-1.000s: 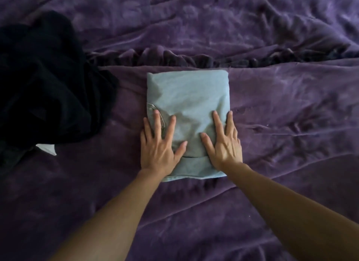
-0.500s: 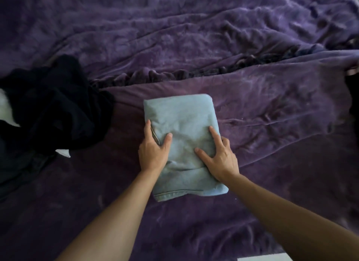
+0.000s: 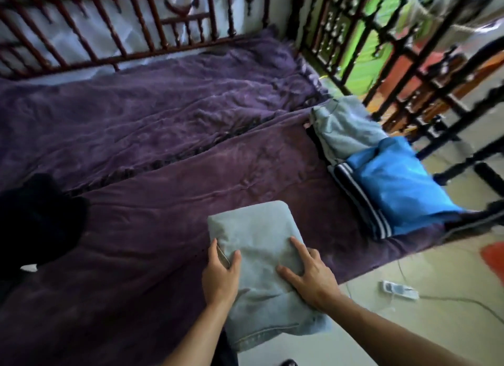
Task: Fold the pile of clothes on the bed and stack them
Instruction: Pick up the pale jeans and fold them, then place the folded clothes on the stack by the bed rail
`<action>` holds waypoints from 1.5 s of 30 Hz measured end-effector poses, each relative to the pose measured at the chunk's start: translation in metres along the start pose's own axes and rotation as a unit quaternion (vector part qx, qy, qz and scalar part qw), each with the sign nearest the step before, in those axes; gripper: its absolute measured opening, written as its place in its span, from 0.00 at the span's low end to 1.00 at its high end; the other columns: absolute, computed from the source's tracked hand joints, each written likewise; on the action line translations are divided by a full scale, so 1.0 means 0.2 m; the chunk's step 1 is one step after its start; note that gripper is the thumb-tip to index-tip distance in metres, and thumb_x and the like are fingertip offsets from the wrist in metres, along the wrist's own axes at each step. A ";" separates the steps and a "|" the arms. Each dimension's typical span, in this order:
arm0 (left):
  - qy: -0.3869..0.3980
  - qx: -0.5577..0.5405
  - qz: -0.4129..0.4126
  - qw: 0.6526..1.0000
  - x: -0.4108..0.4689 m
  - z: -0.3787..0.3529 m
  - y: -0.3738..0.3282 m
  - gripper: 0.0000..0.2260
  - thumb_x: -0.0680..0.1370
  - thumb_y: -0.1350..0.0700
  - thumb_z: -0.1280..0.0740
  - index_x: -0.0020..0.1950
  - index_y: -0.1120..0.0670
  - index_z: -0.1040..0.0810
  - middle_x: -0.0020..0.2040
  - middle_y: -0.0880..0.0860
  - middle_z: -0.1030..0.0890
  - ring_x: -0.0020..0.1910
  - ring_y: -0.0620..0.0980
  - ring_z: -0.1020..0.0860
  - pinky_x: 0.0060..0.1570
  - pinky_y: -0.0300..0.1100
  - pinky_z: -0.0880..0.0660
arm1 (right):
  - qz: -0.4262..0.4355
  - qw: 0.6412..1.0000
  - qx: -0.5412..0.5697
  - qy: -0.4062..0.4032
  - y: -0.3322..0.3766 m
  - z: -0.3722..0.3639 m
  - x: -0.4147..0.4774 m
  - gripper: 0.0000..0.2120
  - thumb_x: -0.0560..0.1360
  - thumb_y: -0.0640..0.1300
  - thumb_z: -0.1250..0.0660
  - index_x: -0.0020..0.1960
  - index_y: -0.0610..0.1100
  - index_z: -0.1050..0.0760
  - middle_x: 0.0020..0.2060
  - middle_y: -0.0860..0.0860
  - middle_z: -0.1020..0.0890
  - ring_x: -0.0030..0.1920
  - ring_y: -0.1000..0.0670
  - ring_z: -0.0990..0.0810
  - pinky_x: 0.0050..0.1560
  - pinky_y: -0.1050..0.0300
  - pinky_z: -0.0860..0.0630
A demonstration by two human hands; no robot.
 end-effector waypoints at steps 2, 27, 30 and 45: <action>0.014 -0.006 -0.011 1.000 -0.06 -0.11 -0.15 0.28 0.75 0.49 0.31 0.74 0.51 0.35 0.63 0.57 0.21 0.60 0.59 0.23 0.56 0.46 0.27 | -0.005 1.000 0.005 -0.020 -0.11 0.17 -0.03 0.37 0.68 0.74 0.42 0.72 0.70 0.53 0.66 0.53 0.33 0.60 0.44 0.24 0.59 0.49 0.27; 0.267 -0.089 -0.018 0.959 0.10 -1.83 -1.44 0.38 0.75 0.57 0.30 0.78 0.51 0.48 0.73 0.57 0.35 0.69 0.53 0.32 0.66 0.41 0.34 | -0.074 0.989 -0.073 -0.109 -1.27 1.80 0.76 0.38 0.67 0.75 0.43 0.73 0.67 0.50 0.67 0.54 0.35 0.59 0.48 0.26 0.57 0.49 0.26; 0.260 0.157 -0.086 0.949 0.10 -1.94 -1.35 0.39 0.76 0.46 0.34 0.79 0.49 0.55 0.75 0.61 0.42 0.71 0.59 0.37 0.66 0.47 0.36 | -0.078 0.980 -0.161 -0.089 -1.40 1.70 0.85 0.34 0.74 0.67 0.43 0.76 0.62 0.50 0.75 0.51 0.42 0.71 0.44 0.37 0.65 0.50 0.32; 0.249 0.496 -0.308 0.773 0.01 -2.14 -1.19 0.29 0.81 0.45 0.49 0.78 0.46 0.62 0.78 0.56 0.64 0.77 0.55 0.64 0.73 0.54 0.49 | -0.011 0.976 -0.215 -0.023 -1.63 1.34 0.96 0.37 0.70 0.75 0.68 0.76 0.64 0.61 0.79 0.52 0.57 0.78 0.49 0.56 0.74 0.51 0.44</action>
Point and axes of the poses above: each hand's wrist, its own x-axis towards the middle knuckle, its own z-axis out of the back of the hand, y = z × x, the point moved 5 cm from there along x, towards the middle knuckle
